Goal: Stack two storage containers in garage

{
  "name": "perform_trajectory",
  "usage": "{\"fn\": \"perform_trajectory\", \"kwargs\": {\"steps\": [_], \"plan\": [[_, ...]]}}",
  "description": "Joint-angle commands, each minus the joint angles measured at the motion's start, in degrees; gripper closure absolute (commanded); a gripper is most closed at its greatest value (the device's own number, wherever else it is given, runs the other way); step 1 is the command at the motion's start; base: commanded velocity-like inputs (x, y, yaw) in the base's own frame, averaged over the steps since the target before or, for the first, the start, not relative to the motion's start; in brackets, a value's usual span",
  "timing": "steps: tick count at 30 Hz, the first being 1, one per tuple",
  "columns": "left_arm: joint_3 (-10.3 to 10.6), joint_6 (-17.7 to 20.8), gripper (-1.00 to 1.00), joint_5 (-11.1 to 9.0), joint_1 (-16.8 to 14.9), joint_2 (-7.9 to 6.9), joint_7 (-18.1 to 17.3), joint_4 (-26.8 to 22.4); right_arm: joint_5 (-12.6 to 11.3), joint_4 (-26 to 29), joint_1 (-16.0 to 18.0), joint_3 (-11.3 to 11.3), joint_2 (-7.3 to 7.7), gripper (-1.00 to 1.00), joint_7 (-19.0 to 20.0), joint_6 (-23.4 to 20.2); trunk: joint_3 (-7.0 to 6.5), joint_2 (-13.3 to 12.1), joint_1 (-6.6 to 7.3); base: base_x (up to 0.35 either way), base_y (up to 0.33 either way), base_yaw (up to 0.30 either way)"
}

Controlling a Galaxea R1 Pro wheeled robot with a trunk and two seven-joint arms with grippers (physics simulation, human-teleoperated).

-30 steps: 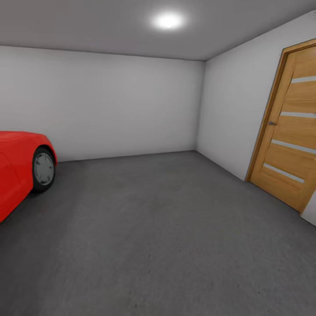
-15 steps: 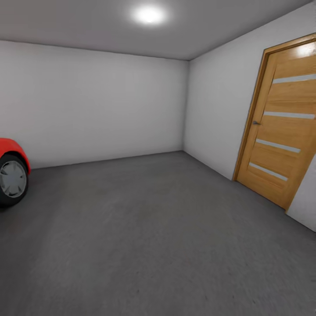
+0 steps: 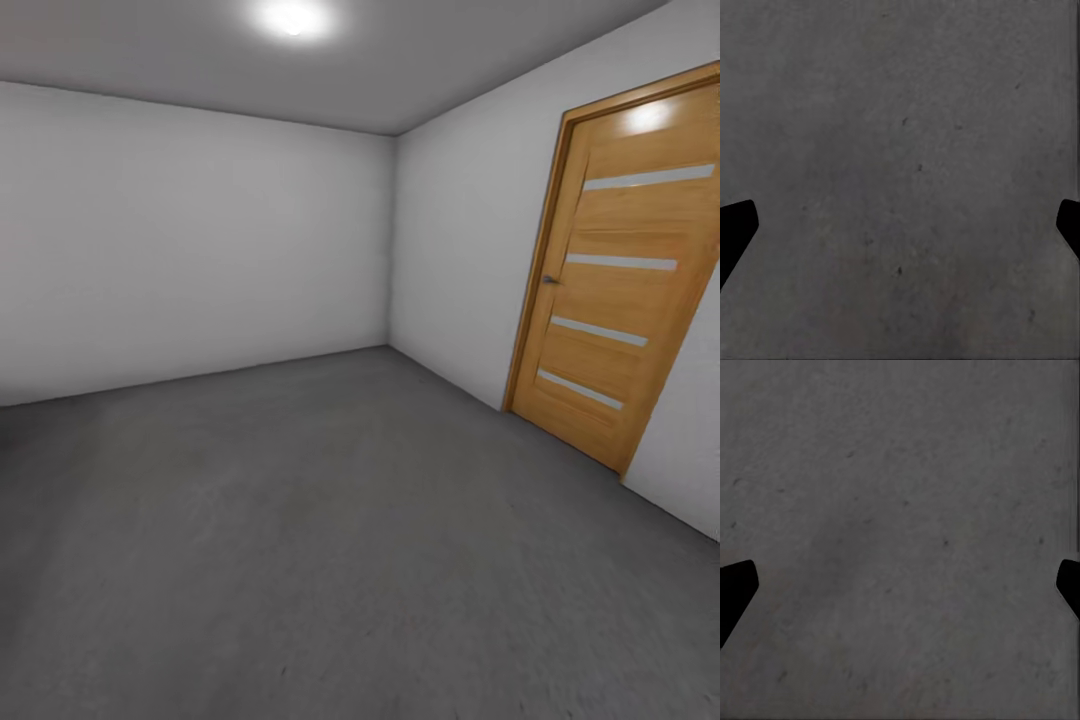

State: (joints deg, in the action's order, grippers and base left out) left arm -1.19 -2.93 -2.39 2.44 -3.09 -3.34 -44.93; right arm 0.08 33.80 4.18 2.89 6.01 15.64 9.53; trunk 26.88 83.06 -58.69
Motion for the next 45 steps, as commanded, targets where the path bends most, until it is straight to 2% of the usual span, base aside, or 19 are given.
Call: {"fn": "perform_trajectory", "kwargs": {"steps": [1, 15, 45], "plan": [[-0.1, -0.1, -1.0, -0.3, 0.0, 0.01, -0.3, 0.0, 0.0, 0.0, 0.0, 0.3, -0.04, -1.0, 0.5, 0.1, 0.05, 0.0, -0.04, 0.345, 0.0, -0.175], [-0.1, -0.1, -1.0, -0.3, 0.0, 0.01, -0.3, 0.0, 0.0, 0.0, 0.0, 0.3, -0.04, -1.0, 0.5, 0.1, 0.05, 0.0, -0.04, 0.345, 0.0, -0.101], [-0.1, -0.1, -1.0, -0.3, 0.0, 0.01, -0.3, -0.1, 0.0, 0.0, 0.0, 0.3, -0.04, -1.0, 0.5, 0.1, 0.05, 0.0, -0.04, 0.345, 0.001, -0.015]]}}
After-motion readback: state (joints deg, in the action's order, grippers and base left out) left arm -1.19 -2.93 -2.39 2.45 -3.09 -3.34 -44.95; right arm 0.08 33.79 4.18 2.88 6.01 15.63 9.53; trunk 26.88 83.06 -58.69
